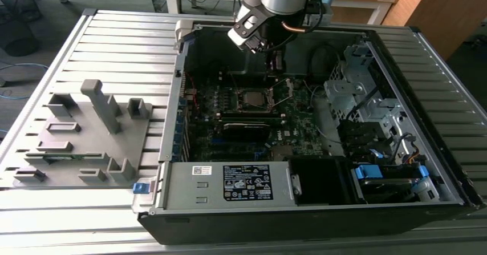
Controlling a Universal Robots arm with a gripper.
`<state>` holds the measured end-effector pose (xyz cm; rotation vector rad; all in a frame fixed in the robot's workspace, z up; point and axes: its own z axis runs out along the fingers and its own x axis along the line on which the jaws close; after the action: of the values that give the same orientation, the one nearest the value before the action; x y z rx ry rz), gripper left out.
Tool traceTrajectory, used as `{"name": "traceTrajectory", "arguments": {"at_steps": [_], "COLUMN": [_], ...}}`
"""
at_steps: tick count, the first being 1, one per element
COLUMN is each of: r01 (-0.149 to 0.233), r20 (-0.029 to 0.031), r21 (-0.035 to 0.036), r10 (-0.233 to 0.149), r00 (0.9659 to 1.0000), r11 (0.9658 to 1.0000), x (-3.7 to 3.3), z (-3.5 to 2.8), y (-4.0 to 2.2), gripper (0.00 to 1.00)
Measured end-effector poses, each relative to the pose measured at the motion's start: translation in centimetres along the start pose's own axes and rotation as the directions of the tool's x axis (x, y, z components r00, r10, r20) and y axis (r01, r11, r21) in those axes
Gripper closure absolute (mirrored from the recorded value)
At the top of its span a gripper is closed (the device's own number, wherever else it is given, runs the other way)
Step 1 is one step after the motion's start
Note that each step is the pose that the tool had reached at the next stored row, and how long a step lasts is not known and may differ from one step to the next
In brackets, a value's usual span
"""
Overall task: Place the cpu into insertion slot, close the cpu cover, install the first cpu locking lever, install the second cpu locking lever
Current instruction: 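Close the cpu cover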
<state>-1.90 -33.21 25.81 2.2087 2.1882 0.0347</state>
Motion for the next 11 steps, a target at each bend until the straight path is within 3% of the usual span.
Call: {"name": "traceTrajectory", "arguments": {"at_steps": [11], "r01": [0.0], "r20": [0.0], "r21": [0.0], "r10": [0.0], "r00": [1.0], "r11": [1.0], "x": [0.0], "z": [0.01], "y": [0.2], "gripper": [0.9]}}
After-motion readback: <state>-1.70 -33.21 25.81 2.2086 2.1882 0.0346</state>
